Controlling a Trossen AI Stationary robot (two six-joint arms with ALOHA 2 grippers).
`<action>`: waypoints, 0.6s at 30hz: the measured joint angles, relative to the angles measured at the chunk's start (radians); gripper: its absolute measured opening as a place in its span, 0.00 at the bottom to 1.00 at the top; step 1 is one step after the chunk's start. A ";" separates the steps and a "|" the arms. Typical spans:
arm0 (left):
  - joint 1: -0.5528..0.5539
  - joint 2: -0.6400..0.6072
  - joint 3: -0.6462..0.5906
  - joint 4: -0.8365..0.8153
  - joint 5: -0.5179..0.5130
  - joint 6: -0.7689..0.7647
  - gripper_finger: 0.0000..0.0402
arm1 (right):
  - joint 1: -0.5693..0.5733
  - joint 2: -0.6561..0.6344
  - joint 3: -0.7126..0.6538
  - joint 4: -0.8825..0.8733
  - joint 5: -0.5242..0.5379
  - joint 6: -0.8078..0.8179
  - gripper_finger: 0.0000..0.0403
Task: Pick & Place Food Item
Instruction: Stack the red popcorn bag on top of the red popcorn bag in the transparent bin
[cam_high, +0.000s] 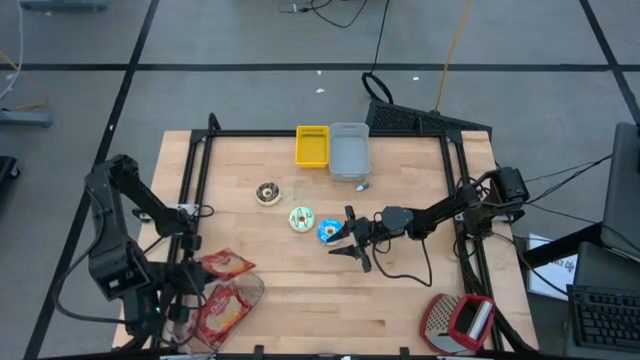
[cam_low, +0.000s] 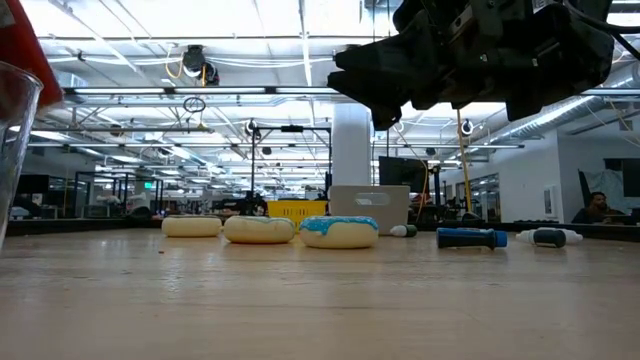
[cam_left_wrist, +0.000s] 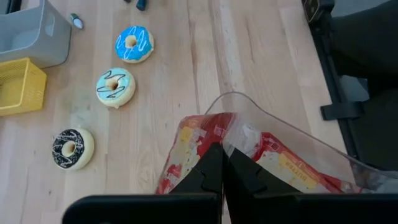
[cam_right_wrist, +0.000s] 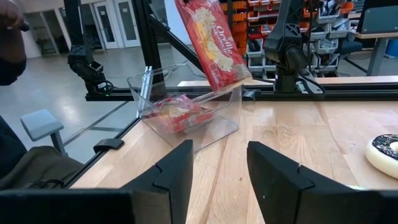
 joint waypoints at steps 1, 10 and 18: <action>0.000 0.000 0.007 -0.003 0.000 0.000 0.00 | 0.000 0.000 0.000 0.000 0.000 0.000 0.35; 0.000 0.000 0.026 0.001 0.026 0.016 0.00 | 0.000 0.000 0.000 0.000 0.000 0.000 0.35; 0.000 0.000 0.026 0.004 0.048 0.000 0.00 | 0.000 0.000 0.000 0.000 0.000 0.000 0.35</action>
